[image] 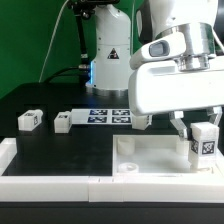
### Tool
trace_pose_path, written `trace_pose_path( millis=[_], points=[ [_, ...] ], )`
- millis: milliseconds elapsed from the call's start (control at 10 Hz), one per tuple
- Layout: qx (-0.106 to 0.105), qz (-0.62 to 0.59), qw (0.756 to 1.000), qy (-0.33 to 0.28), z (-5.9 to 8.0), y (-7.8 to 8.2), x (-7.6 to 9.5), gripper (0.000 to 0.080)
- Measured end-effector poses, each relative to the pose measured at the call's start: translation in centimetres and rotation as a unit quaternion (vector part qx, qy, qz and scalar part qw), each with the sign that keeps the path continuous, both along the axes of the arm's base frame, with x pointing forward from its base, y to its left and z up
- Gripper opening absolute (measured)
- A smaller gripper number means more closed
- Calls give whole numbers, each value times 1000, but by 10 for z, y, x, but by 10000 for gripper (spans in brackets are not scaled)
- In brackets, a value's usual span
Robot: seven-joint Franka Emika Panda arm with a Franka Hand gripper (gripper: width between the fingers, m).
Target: Assemble one leg
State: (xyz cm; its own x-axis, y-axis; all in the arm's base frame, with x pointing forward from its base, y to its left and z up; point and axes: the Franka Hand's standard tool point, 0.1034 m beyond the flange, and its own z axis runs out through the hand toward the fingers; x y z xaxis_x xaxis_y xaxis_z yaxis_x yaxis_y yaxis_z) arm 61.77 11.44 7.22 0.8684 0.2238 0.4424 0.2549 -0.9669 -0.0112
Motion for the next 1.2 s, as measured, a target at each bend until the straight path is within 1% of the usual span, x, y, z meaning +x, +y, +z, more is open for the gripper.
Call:
trace_pose_path(
  millis=[100,200,300,400,500,800,900,1100,1200],
  points=[
    [0,0,1000,0,0,0,0,290],
    [0,0,1000,0,0,0,0,471],
    [0,0,1000,0,0,0,0,593],
    [0,0,1000,0,0,0,0,593],
    [0,0,1000,0,0,0,0,640],
    [0,0,1000,2,1,-1,0,648],
    [-1,-1,1000,2,6,-3,4,649],
    [-2,-4,1000,3,7,-8,5,649],
    [-2,-4,1000,3,9,-8,8,649]
  ],
)
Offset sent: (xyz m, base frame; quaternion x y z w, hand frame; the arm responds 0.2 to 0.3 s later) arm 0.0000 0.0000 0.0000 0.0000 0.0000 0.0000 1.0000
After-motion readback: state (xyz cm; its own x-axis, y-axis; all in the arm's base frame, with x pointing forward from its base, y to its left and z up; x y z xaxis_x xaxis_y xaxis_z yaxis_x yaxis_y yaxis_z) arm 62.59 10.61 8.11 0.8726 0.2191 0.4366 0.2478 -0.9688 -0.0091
